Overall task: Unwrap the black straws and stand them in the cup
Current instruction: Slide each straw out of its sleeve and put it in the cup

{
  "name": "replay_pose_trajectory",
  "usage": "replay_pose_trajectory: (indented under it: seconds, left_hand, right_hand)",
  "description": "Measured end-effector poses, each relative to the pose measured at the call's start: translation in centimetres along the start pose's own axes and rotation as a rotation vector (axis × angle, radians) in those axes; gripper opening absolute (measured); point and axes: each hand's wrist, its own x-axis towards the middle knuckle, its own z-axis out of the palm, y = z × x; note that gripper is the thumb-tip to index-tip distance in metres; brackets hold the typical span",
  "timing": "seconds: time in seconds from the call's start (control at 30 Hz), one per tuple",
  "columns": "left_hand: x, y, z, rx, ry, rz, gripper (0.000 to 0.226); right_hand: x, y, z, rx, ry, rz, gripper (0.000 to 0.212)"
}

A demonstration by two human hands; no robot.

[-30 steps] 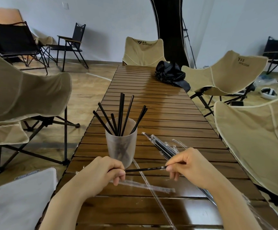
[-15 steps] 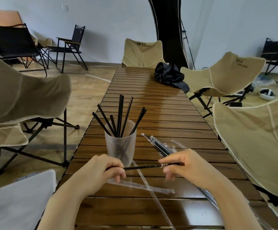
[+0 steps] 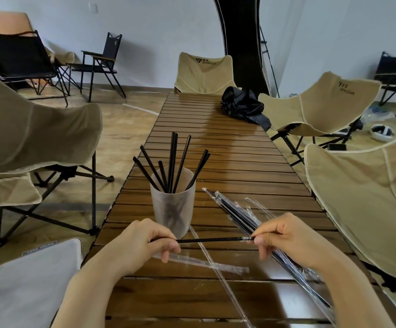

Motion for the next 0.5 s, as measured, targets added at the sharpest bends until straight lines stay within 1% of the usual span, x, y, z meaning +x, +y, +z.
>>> replay_pose_trajectory:
  seconds: [0.13,0.27,0.37,0.43,0.5]
  left_hand:
    - [-0.3,-0.9,-0.2,0.010,0.049,-0.028,0.027]
    - [-0.5,-1.5,-0.5,0.028,0.094,-0.048,0.034]
    - [-1.0,-2.4,-1.1,0.065,0.149,-0.087,0.029]
    - [-1.2,-2.5,-1.0,0.087,0.114,-0.090,0.027]
    - [-1.0,-2.2,-0.8,0.093,0.067,-0.092,0.024]
  right_hand:
    - [-0.9,0.9,-1.1,-0.008,0.014,0.022,0.036]
    - [-1.3,1.2,-1.7,-0.050,0.037,0.042,0.040]
    - [-1.9,1.9,-2.5,-0.171,0.115,0.080,0.041]
    - [-2.0,1.8,-2.6,-0.247,0.131,0.110,0.036]
    - [-1.6,1.2,-2.2,-0.260,0.099,0.126,0.027]
